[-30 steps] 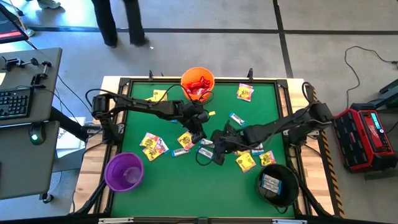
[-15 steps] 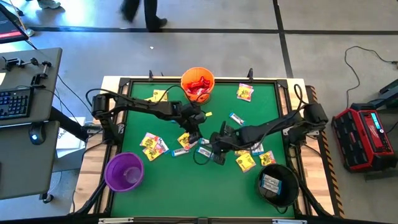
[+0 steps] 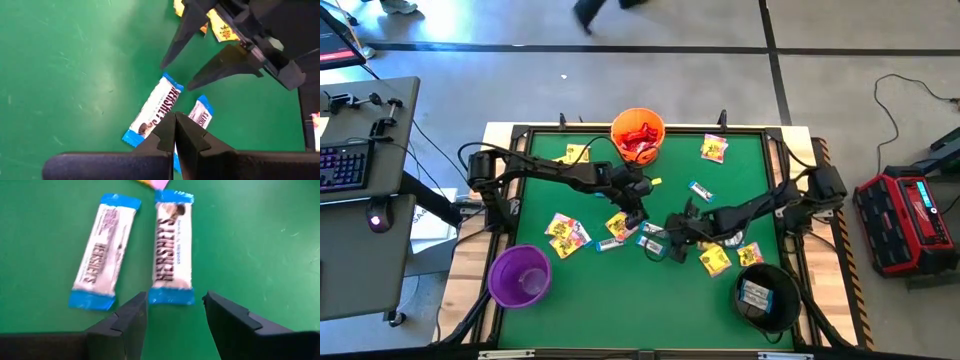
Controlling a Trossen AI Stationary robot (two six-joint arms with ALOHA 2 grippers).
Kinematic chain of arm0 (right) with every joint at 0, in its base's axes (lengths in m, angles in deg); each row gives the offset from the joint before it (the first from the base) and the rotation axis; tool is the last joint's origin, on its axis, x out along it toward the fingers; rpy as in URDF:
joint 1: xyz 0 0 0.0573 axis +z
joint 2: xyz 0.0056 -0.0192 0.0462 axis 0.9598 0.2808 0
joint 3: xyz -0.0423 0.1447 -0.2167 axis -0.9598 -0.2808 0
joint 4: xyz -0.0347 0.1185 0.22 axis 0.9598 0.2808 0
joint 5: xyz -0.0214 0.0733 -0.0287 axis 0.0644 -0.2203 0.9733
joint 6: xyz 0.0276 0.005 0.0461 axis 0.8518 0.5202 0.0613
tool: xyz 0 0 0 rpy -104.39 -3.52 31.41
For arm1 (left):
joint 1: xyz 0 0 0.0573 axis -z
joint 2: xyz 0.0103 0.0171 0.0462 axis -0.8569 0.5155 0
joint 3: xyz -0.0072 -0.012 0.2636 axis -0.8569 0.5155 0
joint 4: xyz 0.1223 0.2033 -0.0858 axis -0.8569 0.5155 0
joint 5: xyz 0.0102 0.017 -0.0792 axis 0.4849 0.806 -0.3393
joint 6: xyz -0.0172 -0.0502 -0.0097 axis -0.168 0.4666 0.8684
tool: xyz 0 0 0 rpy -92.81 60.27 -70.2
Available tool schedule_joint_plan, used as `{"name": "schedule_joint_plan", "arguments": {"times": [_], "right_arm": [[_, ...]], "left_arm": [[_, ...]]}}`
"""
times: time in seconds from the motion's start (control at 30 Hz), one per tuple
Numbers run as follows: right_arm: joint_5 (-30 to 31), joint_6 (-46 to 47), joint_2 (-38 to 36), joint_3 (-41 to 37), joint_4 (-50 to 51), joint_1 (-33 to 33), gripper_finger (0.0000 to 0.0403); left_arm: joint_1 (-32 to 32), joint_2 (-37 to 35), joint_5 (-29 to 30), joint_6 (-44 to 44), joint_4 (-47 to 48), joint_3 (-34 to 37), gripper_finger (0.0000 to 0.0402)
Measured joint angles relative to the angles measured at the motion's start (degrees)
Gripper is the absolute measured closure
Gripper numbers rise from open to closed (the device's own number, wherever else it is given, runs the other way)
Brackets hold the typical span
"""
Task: Sort candy by brand, put in halloween buckets
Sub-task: Put the white chocolate bar into the black bucket
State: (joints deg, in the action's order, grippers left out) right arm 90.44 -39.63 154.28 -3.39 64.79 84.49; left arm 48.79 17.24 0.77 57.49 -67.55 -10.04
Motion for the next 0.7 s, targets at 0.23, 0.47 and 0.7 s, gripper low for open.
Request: {"name": "schedule_joint_plan", "arguments": {"times": [0.23, 0.47, 0.7], "right_arm": [[-2.27, -1.63, 0.85, -0.06, -4.26, -2.29, 0.0217], [-1.83, -0.6, 4.24, 0.04, -6.43, -1.93, 0.0217], [-0.18, 0.81, 4.59, 0.26, -4.33, -1.58, 0.0249]], "left_arm": [[0.0, 0.0, 0.41, 0.19, -0.07, 0.0, 0.0402], [0.0, 0.0, 0.49, 0.32, -0.73, 0.0, 0.0402], [0.0, 0.0, 0.54, 0.66, -0.96, 0.0, 0.0402]]}}
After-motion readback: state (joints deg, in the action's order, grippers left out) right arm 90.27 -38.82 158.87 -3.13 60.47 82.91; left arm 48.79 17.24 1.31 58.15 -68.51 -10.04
